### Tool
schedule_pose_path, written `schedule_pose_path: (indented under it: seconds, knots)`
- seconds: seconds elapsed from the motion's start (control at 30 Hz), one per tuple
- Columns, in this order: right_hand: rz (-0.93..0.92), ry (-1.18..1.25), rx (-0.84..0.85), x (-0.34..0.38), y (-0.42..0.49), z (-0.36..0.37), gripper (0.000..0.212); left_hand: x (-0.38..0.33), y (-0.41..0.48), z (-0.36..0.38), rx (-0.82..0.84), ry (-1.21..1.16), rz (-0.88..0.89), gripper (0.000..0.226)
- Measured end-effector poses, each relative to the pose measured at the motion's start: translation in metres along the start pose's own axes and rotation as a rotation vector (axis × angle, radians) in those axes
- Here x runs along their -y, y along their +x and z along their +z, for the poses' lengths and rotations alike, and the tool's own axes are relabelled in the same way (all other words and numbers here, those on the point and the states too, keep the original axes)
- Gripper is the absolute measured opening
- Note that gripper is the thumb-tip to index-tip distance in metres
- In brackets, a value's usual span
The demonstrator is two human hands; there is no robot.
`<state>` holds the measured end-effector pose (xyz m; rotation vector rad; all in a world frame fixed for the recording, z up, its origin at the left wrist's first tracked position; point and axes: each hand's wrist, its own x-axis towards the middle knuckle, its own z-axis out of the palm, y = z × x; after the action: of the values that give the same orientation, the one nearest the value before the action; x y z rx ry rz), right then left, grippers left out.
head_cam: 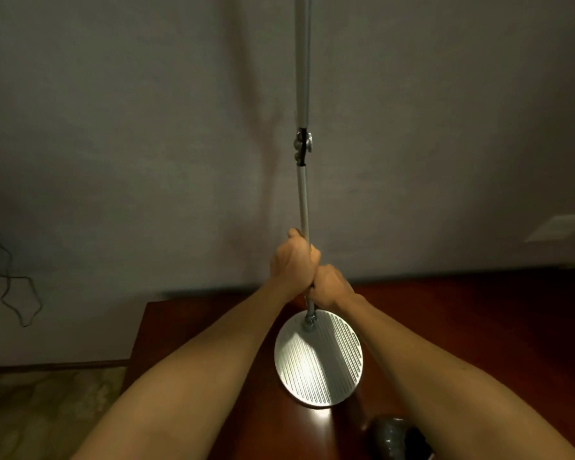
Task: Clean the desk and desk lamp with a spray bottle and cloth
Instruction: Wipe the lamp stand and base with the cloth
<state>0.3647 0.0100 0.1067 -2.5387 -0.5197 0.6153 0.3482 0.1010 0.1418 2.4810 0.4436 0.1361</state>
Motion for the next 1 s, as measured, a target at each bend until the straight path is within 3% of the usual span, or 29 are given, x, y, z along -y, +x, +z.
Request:
schedule_pose_path:
  seconds: [0.23, 0.5, 0.73, 1.0]
  knots:
    - [0.017, -0.039, -0.005, -0.056, -0.016, -0.023, 0.016, -0.042, -0.001, 0.047, 0.034, 0.002, 0.001, 0.025]
    - [-0.032, -0.1, 0.004, -0.057, -0.027, -0.024, 0.022, -0.038, -0.011, 0.048, -0.011, 0.016, 0.033, 0.031]
    - [0.028, -0.245, 0.048, -0.046, -0.043, -0.026, 0.035, -0.026, -0.047, 0.023, 0.07, 0.131, 0.036, 0.042]
    - [0.158, -0.269, -0.072, -0.004, -0.071, -0.031, 0.029, 0.038, -0.11, -0.029, 0.096, 0.182, -0.079, 0.031]
